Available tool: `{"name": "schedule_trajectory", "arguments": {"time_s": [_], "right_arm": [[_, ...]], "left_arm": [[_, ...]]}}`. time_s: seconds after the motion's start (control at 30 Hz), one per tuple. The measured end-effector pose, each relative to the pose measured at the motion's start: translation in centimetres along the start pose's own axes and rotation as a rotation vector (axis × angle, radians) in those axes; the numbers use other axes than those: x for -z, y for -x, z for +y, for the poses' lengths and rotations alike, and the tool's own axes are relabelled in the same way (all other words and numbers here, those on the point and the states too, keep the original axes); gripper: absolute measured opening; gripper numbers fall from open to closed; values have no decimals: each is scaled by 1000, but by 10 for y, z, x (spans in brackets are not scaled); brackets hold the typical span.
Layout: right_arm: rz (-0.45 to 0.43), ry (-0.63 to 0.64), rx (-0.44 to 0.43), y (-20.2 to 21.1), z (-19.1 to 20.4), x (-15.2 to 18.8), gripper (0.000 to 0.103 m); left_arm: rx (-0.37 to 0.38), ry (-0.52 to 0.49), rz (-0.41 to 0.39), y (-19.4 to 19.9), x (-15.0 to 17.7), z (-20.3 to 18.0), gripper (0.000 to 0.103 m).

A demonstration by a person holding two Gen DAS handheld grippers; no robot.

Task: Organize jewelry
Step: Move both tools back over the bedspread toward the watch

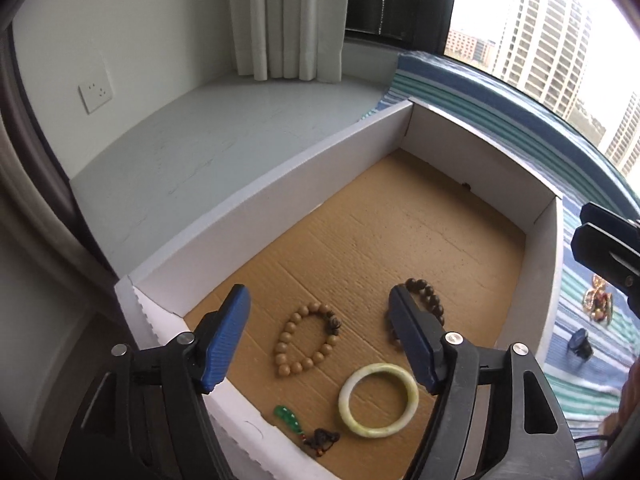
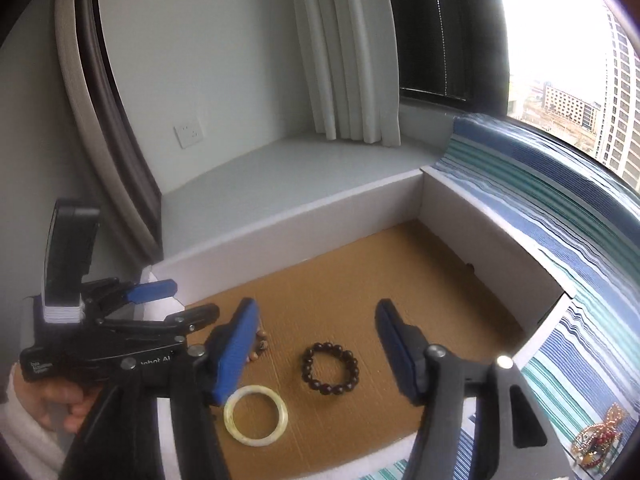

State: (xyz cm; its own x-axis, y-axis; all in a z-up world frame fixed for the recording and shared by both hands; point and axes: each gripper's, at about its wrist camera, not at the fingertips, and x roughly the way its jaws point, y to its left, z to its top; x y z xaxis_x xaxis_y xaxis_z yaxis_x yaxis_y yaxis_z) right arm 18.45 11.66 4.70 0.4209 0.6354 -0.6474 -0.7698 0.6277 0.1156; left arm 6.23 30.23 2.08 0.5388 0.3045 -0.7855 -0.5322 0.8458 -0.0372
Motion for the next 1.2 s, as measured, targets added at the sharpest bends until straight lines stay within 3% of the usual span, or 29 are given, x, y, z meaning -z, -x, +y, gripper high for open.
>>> {"name": "schedule_trajectory", "arguments": {"time_s": [0.1,0.3,0.53,0.77,0.97,1.2], "right_arm": [[-35,-7,52,27,-1,6,75],[-39,-50,202,75,-15,60,77],[17,-163,407,129,-60,157,80],[68,-313,578,181,-103,249,86],[94,-464,649,196,-127,309,89],[85,-466,648,197,-125,320,89]], "left_arm": [[37,-33,-42,21,11,-15,83],[170,-177,-67,49,41,-78,90],[370,-360,47,43,92,-175,94],[450,-455,141,32,147,-243,94],[430,-488,168,26,170,-271,94],[404,-530,110,30,179,-277,94]]}}
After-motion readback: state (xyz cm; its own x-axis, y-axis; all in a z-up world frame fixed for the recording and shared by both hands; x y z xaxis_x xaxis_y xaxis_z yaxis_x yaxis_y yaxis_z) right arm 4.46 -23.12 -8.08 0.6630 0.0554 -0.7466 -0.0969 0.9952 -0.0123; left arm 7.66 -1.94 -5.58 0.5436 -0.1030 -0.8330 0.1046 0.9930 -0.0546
